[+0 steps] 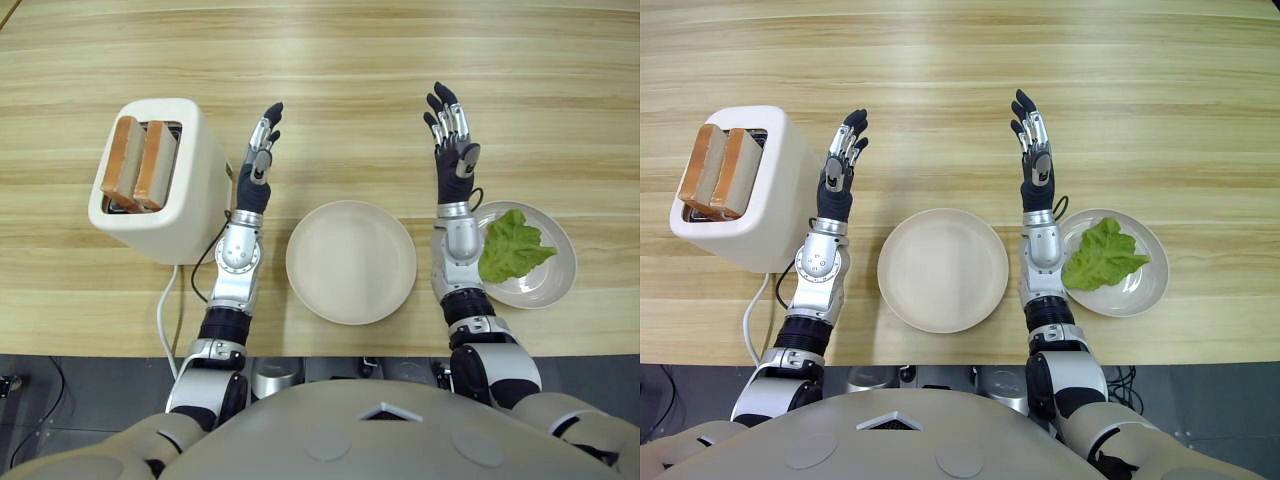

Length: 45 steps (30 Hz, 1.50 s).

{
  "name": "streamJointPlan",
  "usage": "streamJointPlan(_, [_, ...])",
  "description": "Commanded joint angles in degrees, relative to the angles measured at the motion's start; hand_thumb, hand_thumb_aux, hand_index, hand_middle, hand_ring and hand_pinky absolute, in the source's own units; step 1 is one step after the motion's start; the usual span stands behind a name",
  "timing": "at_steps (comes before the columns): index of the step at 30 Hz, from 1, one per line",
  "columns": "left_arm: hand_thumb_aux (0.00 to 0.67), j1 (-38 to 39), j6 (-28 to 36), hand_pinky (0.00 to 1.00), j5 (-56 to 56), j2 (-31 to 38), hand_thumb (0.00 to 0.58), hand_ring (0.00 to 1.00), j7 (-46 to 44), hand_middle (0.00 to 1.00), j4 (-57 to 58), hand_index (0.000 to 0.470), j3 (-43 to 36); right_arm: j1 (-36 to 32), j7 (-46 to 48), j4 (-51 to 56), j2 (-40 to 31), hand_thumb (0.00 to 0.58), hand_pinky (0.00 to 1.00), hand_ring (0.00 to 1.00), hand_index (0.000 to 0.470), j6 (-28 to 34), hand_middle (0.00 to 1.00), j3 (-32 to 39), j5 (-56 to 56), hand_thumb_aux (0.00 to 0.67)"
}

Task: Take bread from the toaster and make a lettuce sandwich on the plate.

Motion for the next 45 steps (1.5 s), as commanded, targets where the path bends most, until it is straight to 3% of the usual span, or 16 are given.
streamJointPlan(1, [0.000,2.69,2.11,0.00,8.48,4.86,0.000,0.00,4.56,0.00,-11.83,0.000,4.10,-0.58,0.23,0.88,0.63,0.000,0.00,0.00,0.000,0.36,0.00,0.49,-0.06,0.000])
streamJointPlan(8, [0.000,11.90,17.78,0.00,17.37,15.04,0.000,0.00,1.81,0.00,-41.02,0.000,17.27,-0.47,0.08,0.57,1.17,0.000,0.00,0.00,0.000,0.62,0.00,0.60,0.04,0.000])
streamJointPlan(12, [0.000,15.59,24.55,0.00,19.82,19.48,0.000,0.00,2.36,0.00,-43.37,0.000,27.02,-0.10,0.22,0.13,1.50,0.000,0.00,0.00,0.000,0.76,0.00,0.85,-0.03,0.000])
streamJointPlan(18, [0.000,21.01,28.84,0.00,27.74,22.93,0.000,0.00,6.96,0.00,-41.57,0.000,34.61,-0.35,0.24,0.60,1.45,0.000,0.00,0.00,0.000,0.70,0.00,0.68,0.05,0.000])
streamJointPlan(30, [0.000,23.57,35.98,0.00,33.87,24.76,0.000,0.00,5.61,0.00,-32.98,0.000,26.37,-0.59,-0.03,0.97,1.07,0.000,0.00,0.00,0.000,0.38,0.00,0.44,-0.24,0.000])
streamJointPlan(43, [0.003,22.31,37.88,0.00,31.86,24.91,0.005,0.00,4.34,0.00,-31.60,0.002,23.08,-0.37,-1.28,0.70,0.71,0.000,0.00,0.00,0.000,-0.18,0.00,0.19,-1.14,0.000])
streamJointPlan(44, [0.005,22.14,37.81,0.00,31.71,24.98,0.009,0.00,4.09,0.00,-31.80,0.004,22.69,-0.38,-1.61,0.72,0.65,0.000,0.00,0.00,0.000,-0.48,0.00,0.16,-1.40,0.000])
streamJointPlan(45, [0.037,21.91,37.76,0.00,31.40,25.19,0.062,0.00,3.73,0.00,-31.83,0.025,22.35,-0.42,-1.83,0.71,0.58,0.000,0.00,0.00,0.000,-0.71,0.00,0.11,-1.50,0.000])
